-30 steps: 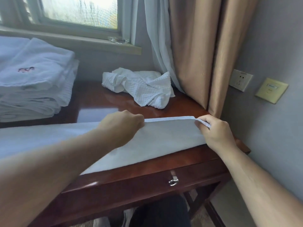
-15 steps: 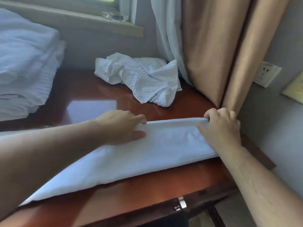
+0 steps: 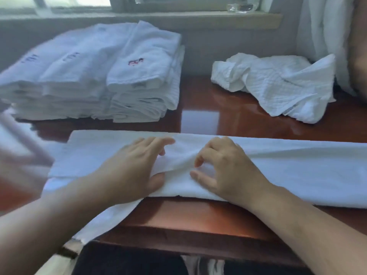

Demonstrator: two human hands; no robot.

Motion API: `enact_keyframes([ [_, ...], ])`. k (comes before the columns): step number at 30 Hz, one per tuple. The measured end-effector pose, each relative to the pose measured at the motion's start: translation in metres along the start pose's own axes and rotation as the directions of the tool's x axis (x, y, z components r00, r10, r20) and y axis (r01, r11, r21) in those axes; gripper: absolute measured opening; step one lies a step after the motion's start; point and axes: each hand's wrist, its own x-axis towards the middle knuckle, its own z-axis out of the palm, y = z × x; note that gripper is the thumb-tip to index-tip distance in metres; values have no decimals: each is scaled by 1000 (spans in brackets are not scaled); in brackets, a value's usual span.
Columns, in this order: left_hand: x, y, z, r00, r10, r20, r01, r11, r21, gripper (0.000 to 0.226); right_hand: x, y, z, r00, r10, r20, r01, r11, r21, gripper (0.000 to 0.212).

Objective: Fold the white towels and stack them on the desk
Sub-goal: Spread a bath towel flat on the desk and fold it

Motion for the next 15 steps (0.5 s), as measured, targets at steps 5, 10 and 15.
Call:
enact_keyframes([
  [5, -65, -16, -13, 998, -59, 17, 60, 997, -40, 65, 26, -47, 18, 970, -244, 6, 244, 968, -53, 44],
  [10, -67, -29, -22, 991, -120, 51, 126, 981, -147, 57, 52, -77, 35, 882, -465, 79, 471, 861, -192, 24],
  [15, -80, -34, -26, 994, -82, 70, 78, 996, 51, 70, 61, -78, 39, 913, -397, -93, 368, 900, -233, 32],
])
